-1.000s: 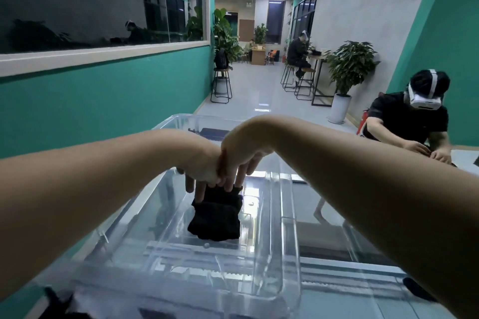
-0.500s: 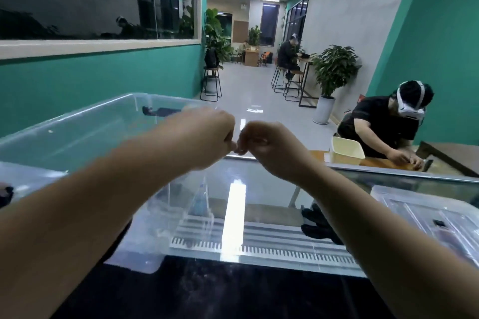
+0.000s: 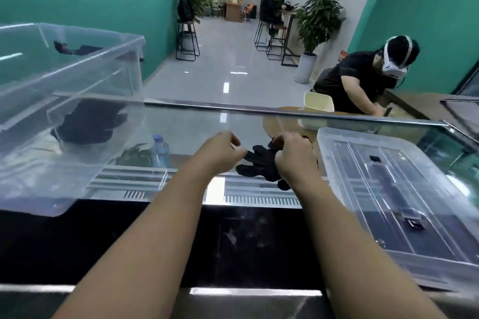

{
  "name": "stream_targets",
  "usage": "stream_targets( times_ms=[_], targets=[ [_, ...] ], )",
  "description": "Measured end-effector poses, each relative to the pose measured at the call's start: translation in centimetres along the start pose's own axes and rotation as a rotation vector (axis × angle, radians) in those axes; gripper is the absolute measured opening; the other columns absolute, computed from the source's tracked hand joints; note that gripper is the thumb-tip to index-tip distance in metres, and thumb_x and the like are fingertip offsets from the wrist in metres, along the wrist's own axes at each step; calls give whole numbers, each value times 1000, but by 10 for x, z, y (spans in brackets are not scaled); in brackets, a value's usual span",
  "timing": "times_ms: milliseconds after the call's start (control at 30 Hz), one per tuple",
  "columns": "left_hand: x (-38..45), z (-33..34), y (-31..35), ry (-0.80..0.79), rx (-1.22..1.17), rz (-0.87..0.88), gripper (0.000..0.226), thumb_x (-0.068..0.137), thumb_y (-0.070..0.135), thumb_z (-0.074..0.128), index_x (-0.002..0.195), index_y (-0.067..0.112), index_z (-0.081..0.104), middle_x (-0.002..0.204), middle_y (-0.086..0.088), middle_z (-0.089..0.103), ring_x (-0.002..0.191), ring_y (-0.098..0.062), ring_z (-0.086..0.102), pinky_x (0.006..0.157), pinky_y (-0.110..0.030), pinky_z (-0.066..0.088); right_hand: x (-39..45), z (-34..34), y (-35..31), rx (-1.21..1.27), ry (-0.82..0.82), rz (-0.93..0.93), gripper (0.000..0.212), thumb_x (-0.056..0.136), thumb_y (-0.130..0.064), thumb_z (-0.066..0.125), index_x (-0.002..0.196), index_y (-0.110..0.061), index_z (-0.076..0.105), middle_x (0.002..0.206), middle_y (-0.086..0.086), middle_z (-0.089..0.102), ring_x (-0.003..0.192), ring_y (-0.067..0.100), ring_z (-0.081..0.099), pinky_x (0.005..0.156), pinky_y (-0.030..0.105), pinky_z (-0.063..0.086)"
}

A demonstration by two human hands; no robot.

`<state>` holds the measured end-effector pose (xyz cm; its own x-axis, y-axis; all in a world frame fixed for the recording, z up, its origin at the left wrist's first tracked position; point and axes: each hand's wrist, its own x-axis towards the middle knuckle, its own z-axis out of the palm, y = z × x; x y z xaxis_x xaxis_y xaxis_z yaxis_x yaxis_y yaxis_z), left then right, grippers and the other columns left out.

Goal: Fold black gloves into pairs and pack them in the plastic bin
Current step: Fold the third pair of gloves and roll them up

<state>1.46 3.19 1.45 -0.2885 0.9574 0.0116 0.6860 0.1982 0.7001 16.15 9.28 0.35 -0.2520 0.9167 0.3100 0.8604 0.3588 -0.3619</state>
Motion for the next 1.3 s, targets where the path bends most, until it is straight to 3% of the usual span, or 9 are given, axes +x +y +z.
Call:
stream_targets(
  times_ms=[133,333,467,567,733,933,1100,1200,1300],
  targets=[
    [2,44,-3,29,188,42,42,81,53,58,116,29,56,119,4,56,118,-22,44,96,-38,34,-3,14,0,70,-99,59,39,82,-3,45,118,-11,59,119,12,60,106,33,56,83,44,53],
    [2,52,-7,147,255,98,26,88,44,53,109,30,59,111,4,54,116,-20,39,85,-33,23,-5,7,6,682,-118,201,51,80,6,27,117,-16,54,106,7,58,78,33,64,42,40,54],
    [6,38,-20,235,220,75,18,90,31,55,106,29,63,103,3,56,113,-23,43,81,-33,23,-3,10,12,408,105,27,45,80,6,37,114,-12,60,113,7,62,111,25,53,89,33,47],
    [10,25,-35,327,177,30,21,91,21,54,105,33,64,109,5,57,113,-24,43,81,-33,20,-2,19,17,217,22,18,37,87,-14,47,123,-15,54,124,2,56,122,22,42,101,39,36],
    [8,26,-27,527,135,265,33,86,13,53,117,20,61,119,-2,57,113,-25,44,91,-29,27,-3,22,14,188,-105,47,53,87,-33,53,136,-17,41,130,3,55,122,25,45,102,43,37],
    [-1,42,-18,71,314,309,54,87,36,59,137,39,38,120,14,50,118,-14,31,95,-31,23,-5,20,12,431,-67,47,61,82,-19,69,135,-9,41,127,8,56,118,23,52,96,28,43],
    [0,37,-25,256,175,299,21,87,8,59,100,22,68,93,4,45,94,-19,47,85,-33,45,-11,17,10,520,-21,9,33,85,-21,64,116,-10,56,108,2,63,100,15,58,83,23,46],
    [-3,32,-23,381,16,247,24,81,-7,53,83,15,61,93,-1,45,81,-16,50,72,-15,41,-11,14,11,611,34,71,31,88,-21,60,116,-11,55,102,-1,61,94,12,56,76,20,41],
    [-1,28,-24,405,-60,169,20,80,-4,53,83,16,53,94,-2,49,84,-17,50,75,-22,39,-10,15,15,551,49,152,42,88,-26,58,125,-13,45,110,6,59,105,22,55,84,32,47]
  ],
)
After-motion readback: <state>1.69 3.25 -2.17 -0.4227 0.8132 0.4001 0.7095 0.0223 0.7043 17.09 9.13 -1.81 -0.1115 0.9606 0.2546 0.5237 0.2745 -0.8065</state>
